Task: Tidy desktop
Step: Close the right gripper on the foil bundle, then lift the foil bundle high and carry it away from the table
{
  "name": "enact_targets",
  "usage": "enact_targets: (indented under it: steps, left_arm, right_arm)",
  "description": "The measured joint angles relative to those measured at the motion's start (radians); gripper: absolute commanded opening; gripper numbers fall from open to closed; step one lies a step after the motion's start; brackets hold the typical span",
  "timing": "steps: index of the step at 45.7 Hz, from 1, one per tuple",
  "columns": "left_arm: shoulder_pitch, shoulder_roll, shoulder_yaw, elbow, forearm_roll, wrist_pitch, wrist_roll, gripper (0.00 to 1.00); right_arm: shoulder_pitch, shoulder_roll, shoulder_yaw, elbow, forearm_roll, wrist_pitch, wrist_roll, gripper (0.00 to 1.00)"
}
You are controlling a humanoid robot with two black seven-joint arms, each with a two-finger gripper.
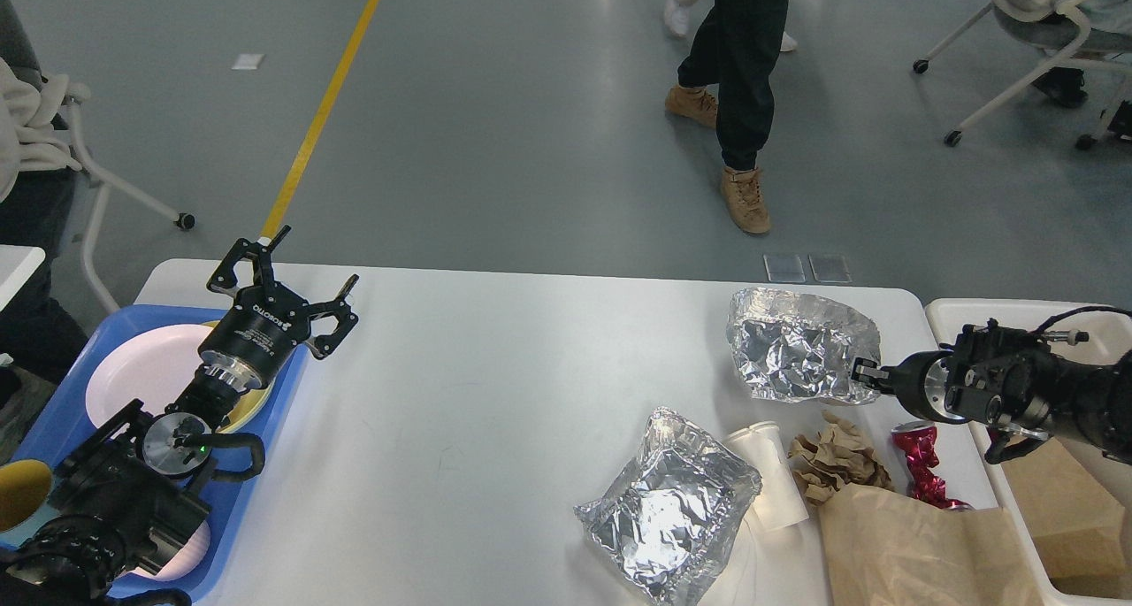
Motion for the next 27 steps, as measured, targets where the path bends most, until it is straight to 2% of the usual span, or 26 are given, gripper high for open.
enact_targets:
  steps: [6, 12, 21, 23, 27]
  left_arm:
    - [0.000, 0.000, 0.000, 0.000, 0.000, 0.000, 0.000, 0.97]
    - [0.000, 0.000, 0.000, 0.000, 0.000, 0.000, 0.000, 0.97]
    - [0.000, 0.000, 0.000, 0.000, 0.000, 0.000, 0.000, 0.97]
    - [0.000, 0.000, 0.000, 0.000, 0.000, 0.000, 0.000, 0.97]
    - [0.000, 0.000, 0.000, 0.000, 0.000, 0.000, 0.000, 0.97]
  right_arm:
    - [0.062, -0.015, -0.017, 0.087, -0.032, 0.020, 0.000, 0.00]
    - [0.124, -0.045, -0.036, 0.111, -0.051, 0.111, -0.002, 0.00]
    - [0.253, -0.136, -0.065, 0.114, -0.062, 0.346, 0.002, 0.00]
    - [0.297, -0.168, -0.068, 0.114, -0.063, 0.447, 0.002, 0.00]
    - [0.346, -0.194, -0.071, 0.114, -0.063, 0.551, 0.003, 0.00]
